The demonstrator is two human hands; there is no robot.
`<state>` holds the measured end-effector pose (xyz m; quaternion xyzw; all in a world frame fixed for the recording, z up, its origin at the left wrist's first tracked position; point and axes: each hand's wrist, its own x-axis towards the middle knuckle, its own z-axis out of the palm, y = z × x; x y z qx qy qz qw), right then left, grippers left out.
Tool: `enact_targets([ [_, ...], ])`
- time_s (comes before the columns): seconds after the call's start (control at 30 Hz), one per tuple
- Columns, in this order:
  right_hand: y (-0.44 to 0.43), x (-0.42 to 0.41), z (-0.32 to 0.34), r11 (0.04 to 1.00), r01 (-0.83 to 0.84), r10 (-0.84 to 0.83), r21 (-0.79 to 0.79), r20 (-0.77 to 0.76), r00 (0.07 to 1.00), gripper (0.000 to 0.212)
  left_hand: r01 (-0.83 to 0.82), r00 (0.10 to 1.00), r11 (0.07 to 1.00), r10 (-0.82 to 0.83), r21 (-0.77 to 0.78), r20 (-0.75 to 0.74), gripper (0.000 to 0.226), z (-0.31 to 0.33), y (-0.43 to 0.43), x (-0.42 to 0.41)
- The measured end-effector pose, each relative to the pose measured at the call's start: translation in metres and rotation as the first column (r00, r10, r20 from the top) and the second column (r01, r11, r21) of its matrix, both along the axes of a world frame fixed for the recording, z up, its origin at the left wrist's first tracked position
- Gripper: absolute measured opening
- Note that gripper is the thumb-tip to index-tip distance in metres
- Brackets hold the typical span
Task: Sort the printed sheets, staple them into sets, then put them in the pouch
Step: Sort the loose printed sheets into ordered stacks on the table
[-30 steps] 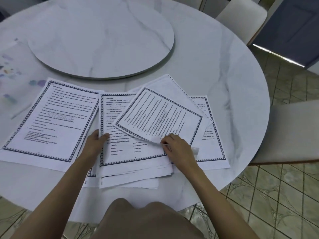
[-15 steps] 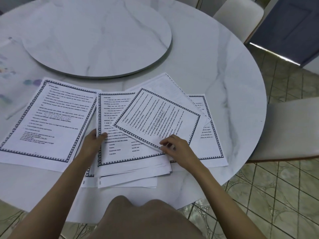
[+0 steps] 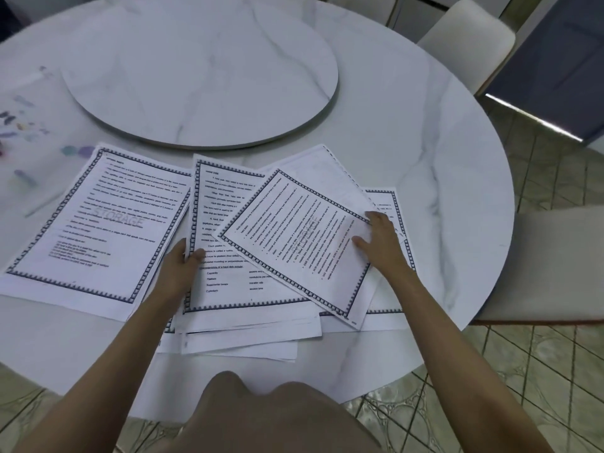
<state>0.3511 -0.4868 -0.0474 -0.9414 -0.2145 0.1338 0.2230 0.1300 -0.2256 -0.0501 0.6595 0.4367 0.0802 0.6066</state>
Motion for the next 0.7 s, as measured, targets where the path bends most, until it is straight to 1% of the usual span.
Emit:
enact_targets([
  [0.03, -0.002, 0.003, -0.002, 0.999, 0.036, -0.037, -0.031, -0.009, 0.999, 0.065, -0.016, 1.0, 1.0, 0.016, -0.008, 0.012, 0.045, 0.001, 0.002, -0.001],
  [0.1, -0.006, 0.006, -0.004, 0.993, 0.067, -0.069, -0.101, -0.014, 0.998, 0.069, -0.032, 0.998, 0.999, 0.031, 0.011, 0.048, 0.039, 0.006, 0.004, -0.003],
  [0.17, -0.007, 0.007, -0.003, 0.985, 0.064, -0.063, -0.163, 0.014, 0.998, 0.067, -0.058, 0.994, 0.997, 0.054, 0.044, 0.09, 0.033, 0.014, 0.009, -0.006],
  [0.27, -0.008, 0.007, 0.003, 0.966, 0.062, -0.047, -0.252, 0.066, 0.997, 0.061, -0.115, 0.98, 0.991, 0.101, 0.074, 0.169, 0.032, 0.029, 0.017, -0.009],
  [0.37, -0.005, 0.004, 0.007, 0.954, 0.06, -0.046, -0.295, 0.056, 0.997, 0.058, -0.192, 0.956, 0.978, 0.169, 0.076, 0.238, 0.024, 0.043, 0.027, -0.014],
  [0.47, 0.001, -0.004, 0.009, 0.931, 0.045, -0.032, -0.362, 0.04, 0.999, 0.06, -0.279, 0.922, 0.957, 0.242, 0.085, 0.301, 0.028, 0.055, 0.041, -0.018],
  [0.57, 0.006, -0.014, 0.009, 0.931, 0.063, -0.053, -0.36, 0.039, 0.998, 0.061, -0.336, 0.89, 0.938, 0.287, 0.085, 0.354, 0.019, 0.065, 0.057, -0.022],
  [0.7, 0.011, -0.027, 0.007, 0.943, 0.084, -0.068, -0.321, 0.061, 0.996, 0.057, -0.35, 0.878, 0.93, 0.285, 0.11, 0.384, 0.02, 0.073, 0.076, -0.027],
])
